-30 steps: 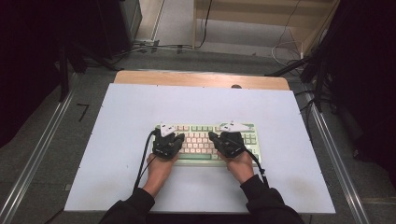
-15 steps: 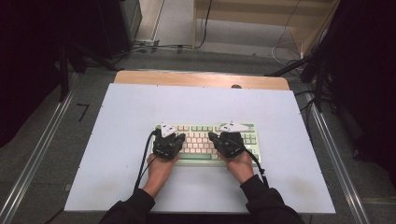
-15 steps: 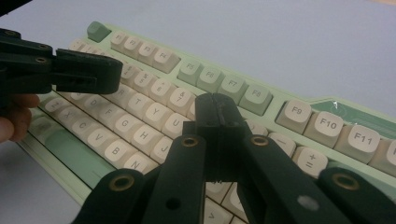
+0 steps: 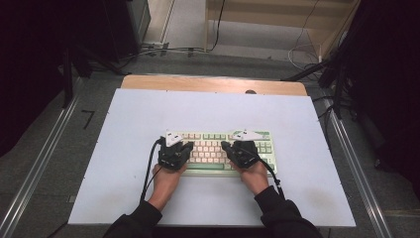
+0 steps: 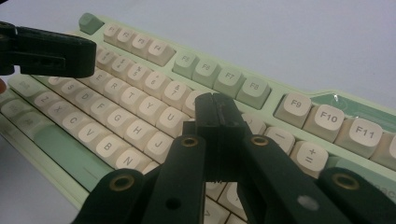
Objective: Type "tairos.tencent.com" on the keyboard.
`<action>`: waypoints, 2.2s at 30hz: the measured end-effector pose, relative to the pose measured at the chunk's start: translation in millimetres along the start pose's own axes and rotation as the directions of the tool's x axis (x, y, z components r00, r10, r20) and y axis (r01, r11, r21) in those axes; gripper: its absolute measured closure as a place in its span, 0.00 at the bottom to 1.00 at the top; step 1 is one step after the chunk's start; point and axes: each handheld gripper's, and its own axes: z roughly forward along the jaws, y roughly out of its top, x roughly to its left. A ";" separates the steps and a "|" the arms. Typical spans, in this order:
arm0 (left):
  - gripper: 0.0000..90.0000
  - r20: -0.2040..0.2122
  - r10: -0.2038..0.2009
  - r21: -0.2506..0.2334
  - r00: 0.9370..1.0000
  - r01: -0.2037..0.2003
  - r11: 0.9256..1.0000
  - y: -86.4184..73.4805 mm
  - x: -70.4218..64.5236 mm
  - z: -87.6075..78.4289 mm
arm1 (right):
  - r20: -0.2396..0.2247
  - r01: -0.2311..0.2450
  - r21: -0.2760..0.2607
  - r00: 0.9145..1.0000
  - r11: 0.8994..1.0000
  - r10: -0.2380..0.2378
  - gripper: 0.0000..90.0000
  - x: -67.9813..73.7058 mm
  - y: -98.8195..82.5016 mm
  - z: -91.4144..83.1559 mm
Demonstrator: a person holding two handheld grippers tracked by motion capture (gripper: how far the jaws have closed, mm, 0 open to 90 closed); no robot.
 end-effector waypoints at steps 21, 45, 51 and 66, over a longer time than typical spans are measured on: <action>1.00 -0.004 -0.005 -0.002 1.000 0.005 1.000 -1.5 2.1 -2.8 | 0.014 -0.001 0.027 1.000 1.000 0.001 0.97 -3.8 -3.5 8.4; 1.00 0.002 -0.012 -0.009 1.000 0.012 1.000 -2.4 5.6 -12.0 | 0.016 0.014 0.043 1.000 0.999 -0.015 0.97 -0.6 -4.9 11.1; 1.00 0.000 -0.013 -0.010 1.000 0.013 1.000 -2.6 6.6 -12.6 | 0.017 0.014 0.045 1.000 0.999 -0.015 0.97 0.3 -5.3 11.8; 1.00 -0.002 -0.015 -0.008 1.000 0.015 1.000 -3.0 7.5 -12.9 | 0.018 0.014 0.044 1.000 0.999 -0.015 0.97 0.2 -5.2 12.1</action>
